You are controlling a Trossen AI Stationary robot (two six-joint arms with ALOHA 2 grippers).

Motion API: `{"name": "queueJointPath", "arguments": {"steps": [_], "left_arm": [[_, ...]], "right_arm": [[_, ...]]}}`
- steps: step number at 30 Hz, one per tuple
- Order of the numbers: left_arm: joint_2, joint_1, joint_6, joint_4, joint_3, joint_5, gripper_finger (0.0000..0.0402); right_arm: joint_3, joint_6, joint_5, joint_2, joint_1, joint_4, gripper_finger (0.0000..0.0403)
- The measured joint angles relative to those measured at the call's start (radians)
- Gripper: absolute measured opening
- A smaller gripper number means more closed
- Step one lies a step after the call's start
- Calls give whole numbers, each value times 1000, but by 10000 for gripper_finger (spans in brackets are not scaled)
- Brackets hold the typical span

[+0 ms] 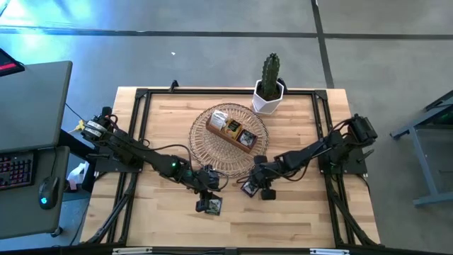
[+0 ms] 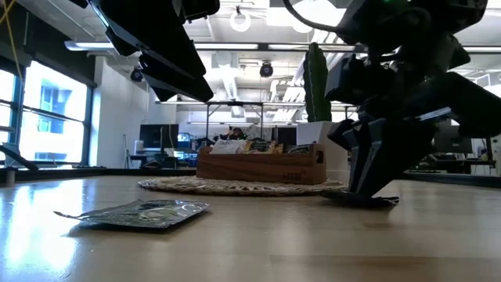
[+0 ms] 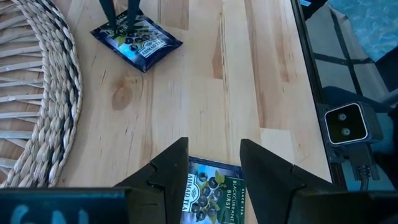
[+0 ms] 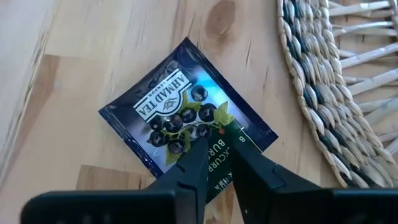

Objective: Pick & Place Tea
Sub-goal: Put the purple tea pack into the right section of the wooden organizer

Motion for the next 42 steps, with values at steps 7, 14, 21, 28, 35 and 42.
{"name": "queueJointPath", "arguments": {"steps": [7, 14, 21, 28, 35, 42], "left_arm": [[0, 0, 0, 0, 0, 0, 144], [0, 0, 0, 0, 0, 0, 144], [0, 0, 0, 0, 0, 0, 144], [0, 0, 0, 0, 0, -2, 144], [0, 0, 0, 2, 0, -4, 144], [0, 0, -25, 2, 0, -4, 144]], "right_arm": [[-1, 73, -21, 0, -3, 1, 131], [-2, 72, 79, 2, -3, 6, 193], [-5, 67, 18, -27, -2, 37, 204], [-6, -55, -121, -67, 50, -44, 192], [-6, -199, 62, -68, 142, 24, 191], [-5, -243, 88, -70, 175, 30, 191]]}}
